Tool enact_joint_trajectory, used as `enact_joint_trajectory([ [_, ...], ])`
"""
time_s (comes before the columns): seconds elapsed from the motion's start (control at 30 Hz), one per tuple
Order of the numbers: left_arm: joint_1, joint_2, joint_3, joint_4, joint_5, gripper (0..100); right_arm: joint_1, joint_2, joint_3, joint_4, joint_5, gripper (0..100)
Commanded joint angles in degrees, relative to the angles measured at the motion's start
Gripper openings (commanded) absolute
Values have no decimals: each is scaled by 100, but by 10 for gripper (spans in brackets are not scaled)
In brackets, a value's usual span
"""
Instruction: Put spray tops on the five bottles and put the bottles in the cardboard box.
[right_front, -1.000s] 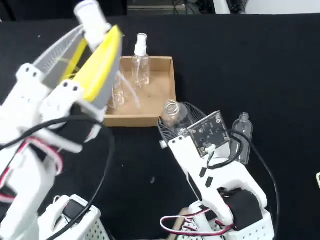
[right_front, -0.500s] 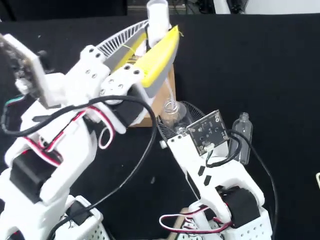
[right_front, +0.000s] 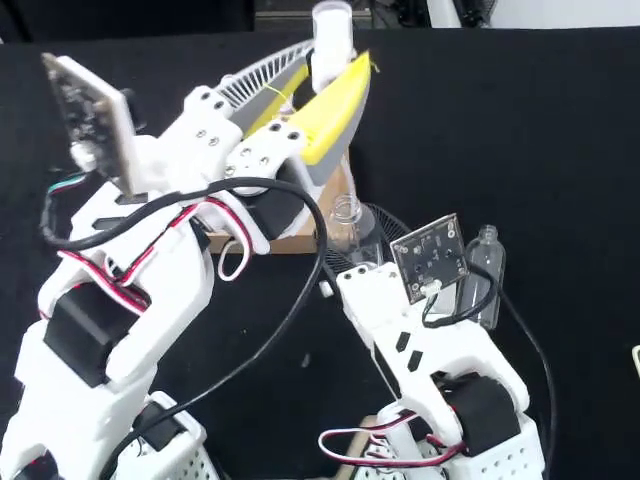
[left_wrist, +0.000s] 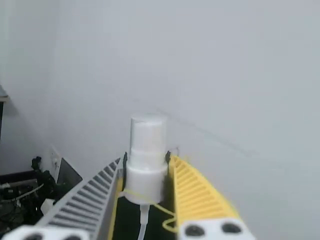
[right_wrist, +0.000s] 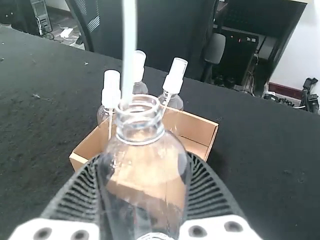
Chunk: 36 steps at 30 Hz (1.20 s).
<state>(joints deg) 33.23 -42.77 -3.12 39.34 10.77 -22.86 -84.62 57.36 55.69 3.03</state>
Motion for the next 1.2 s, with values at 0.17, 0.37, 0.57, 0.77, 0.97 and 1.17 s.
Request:
enact_joint_trajectory([
  [0.17,-127,-44,92,-149,-264,30,97,-84,-101,-158,-53,11],
  [0.37,-127,-44,716,-220,-273,30,97,-84,-101,-167,-53,11],
  [0.57,-127,-53,971,-440,-273,30,97,-84,-101,-158,-44,11],
  [0.77,-57,-149,963,431,-220,30,97,-84,-101,-167,-79,11],
  [0.97,-66,-659,1341,1011,545,38,97,-84,-75,-343,-62,11],
  [1.17,-66,-1064,1956,1037,712,226,97,-84,-57,-334,-44,11],
])
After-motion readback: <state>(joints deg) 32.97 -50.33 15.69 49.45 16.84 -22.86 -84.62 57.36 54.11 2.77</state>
